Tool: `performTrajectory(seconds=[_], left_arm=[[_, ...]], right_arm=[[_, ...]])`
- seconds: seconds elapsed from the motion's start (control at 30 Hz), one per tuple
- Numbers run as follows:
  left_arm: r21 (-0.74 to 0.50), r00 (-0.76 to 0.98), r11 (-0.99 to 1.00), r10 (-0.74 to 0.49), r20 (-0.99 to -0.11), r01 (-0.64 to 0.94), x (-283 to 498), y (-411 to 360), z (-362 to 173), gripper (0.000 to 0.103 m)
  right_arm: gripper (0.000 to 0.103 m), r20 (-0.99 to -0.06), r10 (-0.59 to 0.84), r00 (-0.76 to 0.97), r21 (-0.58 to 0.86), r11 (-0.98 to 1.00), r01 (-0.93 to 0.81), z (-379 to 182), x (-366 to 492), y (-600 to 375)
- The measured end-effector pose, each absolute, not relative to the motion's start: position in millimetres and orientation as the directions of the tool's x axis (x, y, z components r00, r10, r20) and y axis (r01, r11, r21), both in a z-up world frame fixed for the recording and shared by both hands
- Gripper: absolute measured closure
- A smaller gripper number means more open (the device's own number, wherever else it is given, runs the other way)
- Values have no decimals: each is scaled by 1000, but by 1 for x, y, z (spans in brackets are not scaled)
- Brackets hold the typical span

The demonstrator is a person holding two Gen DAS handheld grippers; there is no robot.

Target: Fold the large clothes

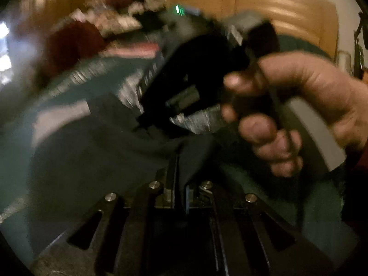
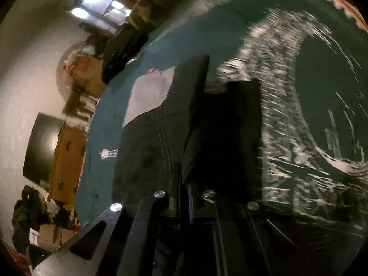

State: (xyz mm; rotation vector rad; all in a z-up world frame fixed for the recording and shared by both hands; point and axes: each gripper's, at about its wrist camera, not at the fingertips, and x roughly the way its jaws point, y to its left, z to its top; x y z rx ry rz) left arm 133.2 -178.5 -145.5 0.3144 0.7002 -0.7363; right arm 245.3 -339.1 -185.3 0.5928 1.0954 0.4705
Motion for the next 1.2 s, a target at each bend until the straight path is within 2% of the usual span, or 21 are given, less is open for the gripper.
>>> performTrajectory(seconds=[0.07, 0.13, 0.23, 0.33, 0.4, 0.43, 0.47, 0.57, 0.7, 0.73, 0.77, 0.8, 0.93, 1.07, 1.2], left_arm=[[32, 481, 696, -461, -746, 718, 138, -184, -172, 98], [42, 485, 696, -455, -747, 717, 133, -178, -174, 96], [52, 510, 697, -469, -721, 715, 108, -150, -148, 91], [66, 575, 733, -471, -669, 677, 74, -107, -126, 84], [74, 639, 785, -442, -630, 616, 58, -69, -116, 73], [82, 670, 814, -411, -619, 575, 52, -53, -114, 70], [85, 688, 832, -391, -611, 548, 52, -43, -113, 65], [60, 720, 898, -309, -622, 437, 52, -3, -121, 52], [47, 699, 911, -279, -658, 409, 64, 6, -140, 50], [43, 696, 913, -278, -662, 405, 69, 5, -144, 51], [37, 692, 911, -284, -663, 410, 77, 3, -145, 51], [38, 689, 904, -296, -662, 425, 74, -2, -148, 51], [88, 687, 889, -282, -670, 450, 94, -18, -157, 51], [63, 663, 891, -285, -692, 449, 101, -4, -161, 63], [120, 664, 877, -256, -702, 466, 91, -6, -161, 72]], right_arm=[[97, -713, 591, 378, 632, 774, -19, -207, 244, -350], [97, -725, 585, 363, 635, 772, 25, -229, 243, -357], [97, -712, 604, 360, 656, 754, 34, -242, 240, -360], [86, -704, 618, 349, 667, 744, 27, -236, 238, -361], [71, -708, 617, 345, 661, 750, 16, -229, 229, -363], [57, -707, 615, 351, 659, 752, 10, -224, 224, -364], [51, -708, 609, 358, 653, 758, 1, -219, 218, -362], [51, -737, 576, 354, 609, 793, -23, -214, 194, -351], [53, -775, 529, 346, 547, 836, -52, -217, 173, -332], [66, -783, 514, 350, 531, 846, -56, -217, 170, -327], [85, -791, 494, 361, 512, 858, -53, -217, 167, -327], [89, -782, 502, 370, 525, 850, -43, -216, 163, -330], [93, -712, 575, 404, 625, 781, -11, -208, 149, -346], [95, -719, 580, 383, 631, 776, 8, -217, 144, -346], [96, -737, 567, 369, 612, 791, 7, -227, 151, -345]])
